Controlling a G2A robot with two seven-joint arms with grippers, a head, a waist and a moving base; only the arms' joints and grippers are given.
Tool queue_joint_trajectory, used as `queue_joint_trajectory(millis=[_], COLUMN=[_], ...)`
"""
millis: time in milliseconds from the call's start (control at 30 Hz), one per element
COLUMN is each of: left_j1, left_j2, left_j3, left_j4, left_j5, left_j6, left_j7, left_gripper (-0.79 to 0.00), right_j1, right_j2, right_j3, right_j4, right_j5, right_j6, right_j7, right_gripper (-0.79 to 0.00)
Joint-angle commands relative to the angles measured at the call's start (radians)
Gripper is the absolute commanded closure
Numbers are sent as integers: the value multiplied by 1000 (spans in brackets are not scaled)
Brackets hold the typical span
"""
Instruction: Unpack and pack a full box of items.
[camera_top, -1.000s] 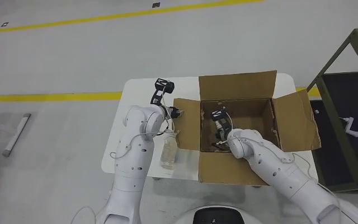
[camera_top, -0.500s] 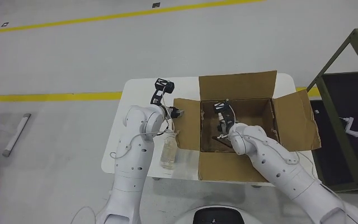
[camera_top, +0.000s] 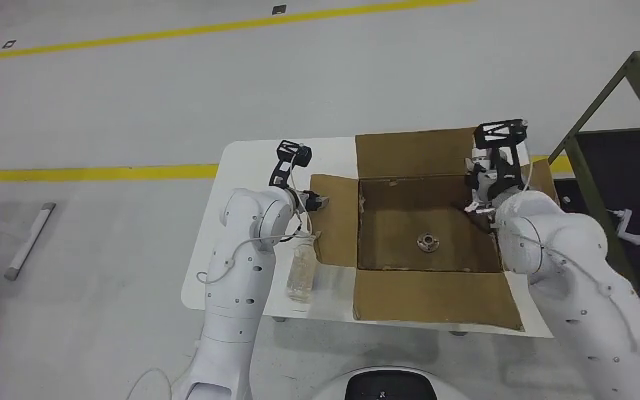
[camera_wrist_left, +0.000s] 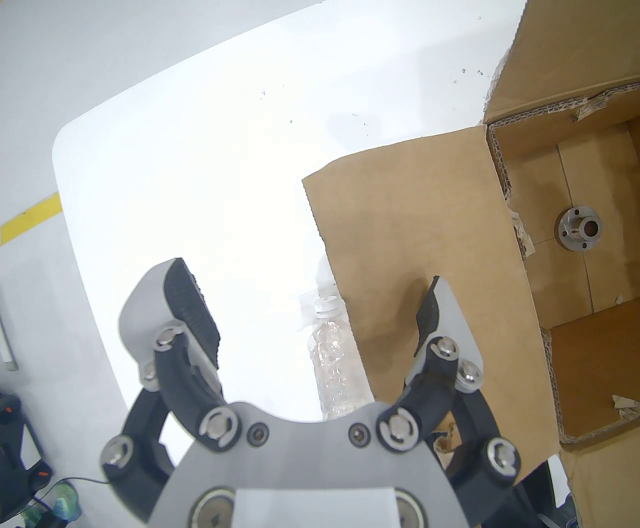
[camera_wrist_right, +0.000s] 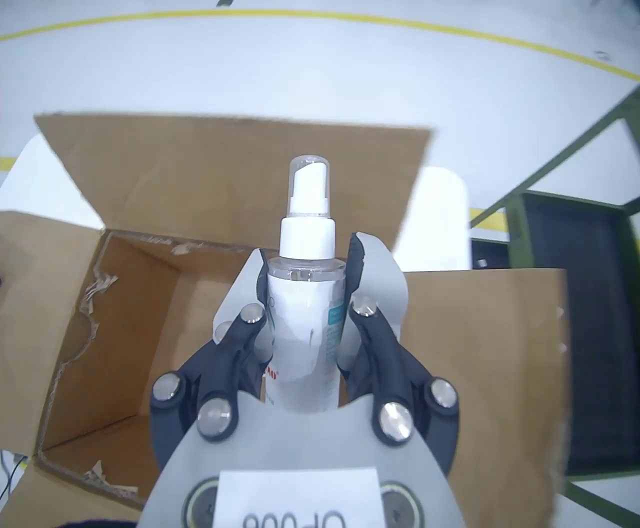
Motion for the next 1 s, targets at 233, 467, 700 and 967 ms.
queue_joint_trajectory(millis=[233,467,700,967], left_j1=[0,0,0,0], left_j2=[0,0,0,0], left_j3=[0,0,0,0], left_j4=[0,0,0,0], left_j5=[0,0,0,0], left_j6=[0,0,0,0], left_j7=[0,0,0,0], left_gripper=[-785,-785,-785,-785], right_j1=[-218,-451,-630,-684], right_j2=[25,9,-9,-18], right_j3=[388,546,543,429], right_j4=[-215,-236,-196,-121], right_j5=[-88,42,155,182], right_j6=[-50,-18,-67,-135], right_j7=[157,134,16,-61], right_gripper=[0,0,0,0])
